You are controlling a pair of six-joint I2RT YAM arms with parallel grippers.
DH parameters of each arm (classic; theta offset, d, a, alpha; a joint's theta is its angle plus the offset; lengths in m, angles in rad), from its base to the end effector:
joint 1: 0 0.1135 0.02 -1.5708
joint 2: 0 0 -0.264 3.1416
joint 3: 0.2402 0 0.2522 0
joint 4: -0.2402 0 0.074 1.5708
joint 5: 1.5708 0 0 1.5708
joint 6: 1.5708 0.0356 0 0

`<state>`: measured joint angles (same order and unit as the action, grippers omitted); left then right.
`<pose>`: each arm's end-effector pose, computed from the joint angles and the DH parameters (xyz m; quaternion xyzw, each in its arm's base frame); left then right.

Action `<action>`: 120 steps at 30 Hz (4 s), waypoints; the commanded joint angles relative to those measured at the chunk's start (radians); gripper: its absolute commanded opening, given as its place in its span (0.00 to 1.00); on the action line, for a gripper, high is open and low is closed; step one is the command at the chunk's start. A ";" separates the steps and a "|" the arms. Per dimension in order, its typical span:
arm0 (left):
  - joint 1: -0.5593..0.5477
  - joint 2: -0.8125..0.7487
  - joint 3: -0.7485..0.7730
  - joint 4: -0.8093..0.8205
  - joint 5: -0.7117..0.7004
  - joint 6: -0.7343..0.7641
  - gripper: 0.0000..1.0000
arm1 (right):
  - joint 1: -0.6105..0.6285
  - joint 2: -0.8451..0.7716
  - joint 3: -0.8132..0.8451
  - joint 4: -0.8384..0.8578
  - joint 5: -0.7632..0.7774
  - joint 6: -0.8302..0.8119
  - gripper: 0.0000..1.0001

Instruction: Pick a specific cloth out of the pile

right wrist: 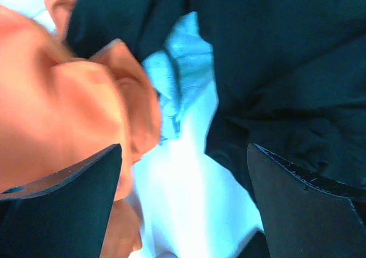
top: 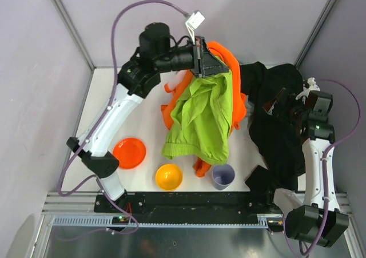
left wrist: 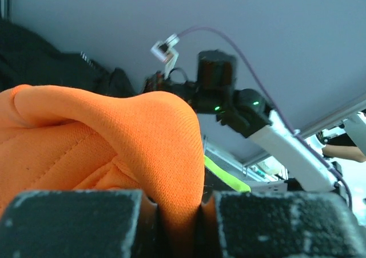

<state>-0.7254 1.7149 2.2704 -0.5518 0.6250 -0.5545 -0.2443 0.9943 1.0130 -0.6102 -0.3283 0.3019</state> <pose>0.2385 -0.2393 0.5553 0.2743 0.6506 -0.5766 0.4111 0.2059 -0.0395 0.3393 0.1608 0.8591 0.1575 0.4597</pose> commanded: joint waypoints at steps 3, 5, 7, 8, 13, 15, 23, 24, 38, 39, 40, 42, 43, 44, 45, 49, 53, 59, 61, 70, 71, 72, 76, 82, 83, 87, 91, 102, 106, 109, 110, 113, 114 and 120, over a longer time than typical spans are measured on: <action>0.027 0.018 -0.112 0.148 0.060 0.027 0.01 | 0.055 -0.031 0.023 0.193 -0.253 0.051 0.96; 0.034 0.024 -0.157 0.148 0.066 0.043 0.01 | 0.082 -0.030 0.024 0.258 -0.308 0.083 0.96; 0.040 0.032 -0.198 0.146 0.079 0.051 0.01 | 0.113 -0.024 0.023 0.329 -0.350 0.111 0.96; 0.041 0.038 -0.213 0.146 0.090 0.053 0.01 | 0.131 -0.017 0.023 0.370 -0.374 0.129 0.96; 0.044 0.062 -0.278 0.143 0.151 0.069 0.01 | 0.197 0.040 0.023 0.554 -0.425 0.217 0.96; 0.045 0.064 -0.305 0.144 0.161 0.079 0.01 | 0.213 0.069 0.022 0.621 -0.444 0.256 0.95; 0.045 0.072 -0.372 0.142 0.193 0.091 0.01 | 0.319 0.177 0.050 0.758 -0.501 0.304 0.63; 0.046 0.072 -0.379 0.141 0.196 0.094 0.02 | 0.325 0.186 0.051 0.763 -0.503 0.307 0.51; 0.094 -0.024 -0.544 0.118 0.213 0.139 0.18 | -0.027 0.190 0.061 0.604 -0.331 0.475 0.00; 0.102 -0.033 -0.550 0.118 0.215 0.141 0.18 | -0.065 0.188 0.061 0.581 -0.320 0.482 0.00; 0.109 -0.040 -0.554 0.118 0.217 0.142 0.18 | -0.108 0.186 0.062 0.552 -0.306 0.484 0.00; 0.126 -0.053 -0.555 0.117 0.227 0.143 0.17 | -0.176 0.181 0.061 0.495 -0.272 0.482 0.00; 0.135 -0.058 -0.552 0.116 0.236 0.142 0.16 | -0.203 0.179 0.062 0.467 -0.258 0.475 0.00; 0.144 -0.064 -0.547 0.115 0.245 0.139 0.15 | -0.237 0.179 0.061 0.440 -0.249 0.469 0.00; 0.156 -0.069 -0.539 0.115 0.255 0.137 0.13 | -0.265 0.177 0.061 0.408 -0.236 0.463 0.00; 0.215 -0.112 -0.494 0.113 0.258 0.122 0.02 | -0.378 0.160 0.061 0.332 -0.206 0.438 0.00; 0.307 -0.162 -0.417 0.112 0.179 0.103 0.01 | -0.492 0.130 0.060 0.303 -0.187 0.433 0.00; 0.496 -0.195 -0.297 0.113 0.060 0.066 0.01 | -0.523 0.114 0.051 0.292 -0.193 0.430 0.00; 0.570 -0.204 -0.273 0.113 0.027 0.053 0.01 | -0.514 0.117 0.042 0.294 -0.201 0.423 0.00; 0.799 -0.321 -0.269 0.099 -0.186 0.106 0.01 | -0.512 0.113 0.014 0.295 -0.197 0.388 0.00; 0.817 -0.326 -0.265 0.090 -0.204 0.118 0.01 | -0.513 0.115 0.014 0.296 -0.197 0.389 0.00; 0.832 -0.328 -0.260 0.077 -0.221 0.130 0.01 | -0.513 0.117 0.015 0.297 -0.198 0.390 0.00; 0.863 -0.320 -0.262 0.029 -0.291 0.188 0.01 | -0.511 0.126 0.011 0.300 -0.200 0.389 0.00; 0.871 -0.326 -0.412 -0.012 -0.363 0.211 0.01 | -0.510 0.131 -0.004 0.298 -0.189 0.371 0.00; 0.871 -0.332 -0.457 -0.012 -0.377 0.209 0.01 | -0.510 0.132 -0.005 0.299 -0.187 0.369 0.00; 0.873 -0.363 -0.642 -0.009 -0.407 0.184 0.01 | -0.499 0.155 -0.010 0.305 -0.205 0.358 0.01; 0.871 -0.370 -0.833 0.006 -0.442 0.147 0.01 | -0.470 0.178 -0.011 0.299 -0.229 0.331 0.08; 0.877 -0.176 -1.041 0.118 -0.507 0.066 0.01 | -0.384 0.087 -0.014 0.275 -0.180 0.267 0.59; 0.887 -0.094 -1.064 0.155 -0.513 0.051 0.04 | -0.381 0.014 -0.013 0.267 -0.170 0.266 0.77; 0.894 -0.056 -1.062 0.174 -0.514 0.057 0.13 | -0.375 -0.043 -0.012 0.264 -0.168 0.284 0.86; 0.897 -0.045 -1.057 0.179 -0.505 0.062 0.17 | -0.367 -0.056 -0.012 0.265 -0.171 0.295 0.87; 0.902 -0.018 -1.030 0.185 -0.460 0.079 0.27 | -0.326 -0.088 -0.007 0.267 -0.173 0.331 0.90; 0.903 -0.017 -1.023 0.186 -0.444 0.083 0.31 | -0.298 -0.092 -0.003 0.266 -0.169 0.339 0.90; 0.905 -0.116 -1.036 0.188 -0.365 0.116 0.84 | -0.119 -0.078 0.040 0.226 -0.129 0.338 0.92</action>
<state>0.1707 1.6939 1.2102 -0.3988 0.1978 -0.4732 -0.4564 0.9100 0.9981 -0.3656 -0.4854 0.6281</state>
